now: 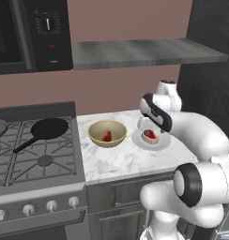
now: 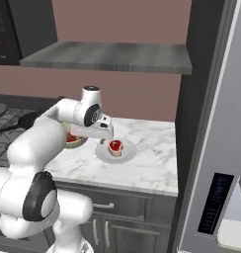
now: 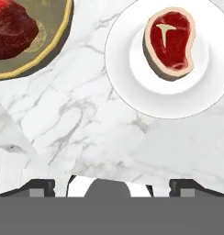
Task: Place one of the steaks on the plate and the other in the bowl. Then place the bowl in the fridge.
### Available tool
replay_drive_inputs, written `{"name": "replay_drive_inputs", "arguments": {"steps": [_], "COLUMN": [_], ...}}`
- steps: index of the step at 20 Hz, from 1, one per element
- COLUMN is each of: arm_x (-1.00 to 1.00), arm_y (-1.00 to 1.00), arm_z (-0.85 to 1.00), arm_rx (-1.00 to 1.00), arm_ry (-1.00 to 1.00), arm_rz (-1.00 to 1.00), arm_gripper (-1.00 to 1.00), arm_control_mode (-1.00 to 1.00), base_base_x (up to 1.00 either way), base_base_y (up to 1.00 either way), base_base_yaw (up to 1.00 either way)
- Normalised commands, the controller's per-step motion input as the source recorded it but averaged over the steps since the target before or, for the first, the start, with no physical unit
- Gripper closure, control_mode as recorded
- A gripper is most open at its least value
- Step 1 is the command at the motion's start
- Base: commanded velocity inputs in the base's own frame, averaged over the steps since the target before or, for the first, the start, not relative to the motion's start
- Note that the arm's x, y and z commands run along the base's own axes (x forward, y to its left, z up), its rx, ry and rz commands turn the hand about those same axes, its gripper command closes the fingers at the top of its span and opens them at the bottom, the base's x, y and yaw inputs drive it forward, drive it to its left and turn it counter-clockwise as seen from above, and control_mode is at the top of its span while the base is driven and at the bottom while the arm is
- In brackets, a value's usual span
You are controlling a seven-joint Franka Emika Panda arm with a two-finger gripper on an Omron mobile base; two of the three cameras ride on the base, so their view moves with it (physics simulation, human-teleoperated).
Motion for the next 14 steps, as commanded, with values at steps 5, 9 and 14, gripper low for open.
{"name": "replay_drive_inputs", "arguments": {"steps": [5, 9, 14], "arm_x": [-1.00, -1.00, -0.98], "arm_y": [0.63, 0.06, 0.05], "arm_z": [0.90, 0.46, 0.31], "arm_rx": [0.00, -0.01, -0.08], "arm_ry": [-0.02, 0.18, 0.15], "arm_rz": [-0.16, -0.21, -0.14], "arm_gripper": [-1.00, -1.00, -1.00], "arm_control_mode": [-1.00, -1.00, -1.00], "base_base_x": [0.00, 0.00, 0.00], "base_base_y": [0.00, 0.00, 0.00], "base_base_yaw": [0.00, 0.00, 0.00]}}
